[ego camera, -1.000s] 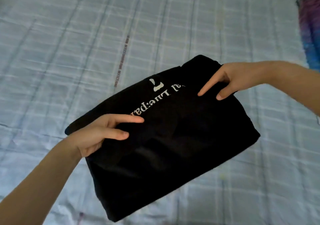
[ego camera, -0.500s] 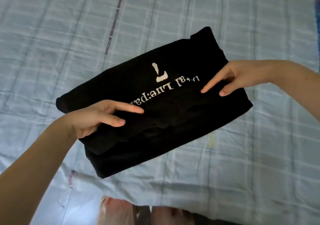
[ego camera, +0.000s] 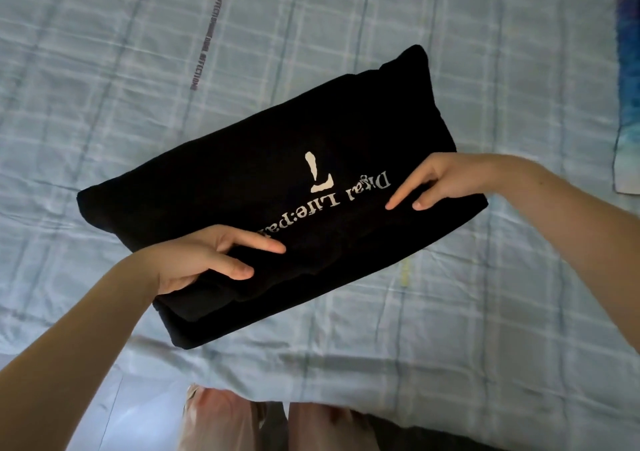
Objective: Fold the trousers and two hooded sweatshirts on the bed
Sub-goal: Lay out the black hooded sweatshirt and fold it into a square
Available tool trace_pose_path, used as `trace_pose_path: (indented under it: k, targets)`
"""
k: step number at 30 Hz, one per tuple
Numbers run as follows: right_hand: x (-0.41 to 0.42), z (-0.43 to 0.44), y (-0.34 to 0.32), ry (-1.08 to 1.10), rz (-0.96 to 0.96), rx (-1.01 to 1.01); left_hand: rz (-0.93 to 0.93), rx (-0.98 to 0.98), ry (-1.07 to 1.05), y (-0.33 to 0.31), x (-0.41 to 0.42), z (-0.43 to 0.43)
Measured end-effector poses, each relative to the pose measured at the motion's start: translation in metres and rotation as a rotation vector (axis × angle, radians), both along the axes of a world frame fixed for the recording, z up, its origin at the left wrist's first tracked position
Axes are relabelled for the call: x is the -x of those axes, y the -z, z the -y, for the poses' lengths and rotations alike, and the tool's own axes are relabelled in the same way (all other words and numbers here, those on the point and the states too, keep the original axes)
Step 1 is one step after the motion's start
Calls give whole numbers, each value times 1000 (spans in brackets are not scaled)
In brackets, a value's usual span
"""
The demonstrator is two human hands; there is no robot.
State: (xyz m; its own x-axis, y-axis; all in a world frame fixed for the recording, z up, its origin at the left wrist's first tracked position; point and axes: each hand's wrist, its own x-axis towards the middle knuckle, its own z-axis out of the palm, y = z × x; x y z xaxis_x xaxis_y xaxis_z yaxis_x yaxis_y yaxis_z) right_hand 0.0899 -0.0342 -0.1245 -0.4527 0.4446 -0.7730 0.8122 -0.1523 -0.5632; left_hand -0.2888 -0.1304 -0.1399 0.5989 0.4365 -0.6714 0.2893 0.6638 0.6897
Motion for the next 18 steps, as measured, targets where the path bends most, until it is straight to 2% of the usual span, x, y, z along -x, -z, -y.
trace_pose_path:
  k: [4,6,8,9,10,12,13,14,16,18]
  targets:
    - [2,4,-10,-80,50,23,-73,-98,133,-6,-7,7]
    - [2,6,-33,-167,90,73,-78,-139,396,-20,-6,9]
    - [6,7,-59,-158,146,-23,-71,-154,619,-38,-7,10]
    - [13,6,-66,-88,148,-145,-91,-235,593,-46,-11,9]
    - [21,6,-65,33,116,-327,-146,-403,475,-52,-17,6]
    - [39,11,-41,221,105,-744,-375,-997,205,-47,-31,-5]
    - [48,17,-23,206,199,-873,-523,-1266,203,-40,-40,-13]
    - [49,25,1,161,338,-927,-675,-1436,273,-26,-48,-20]
    - [35,41,48,125,564,-907,-866,-1506,498,13,-59,-29]
    - [13,54,80,173,605,-876,-913,-1488,637,51,-61,-30]
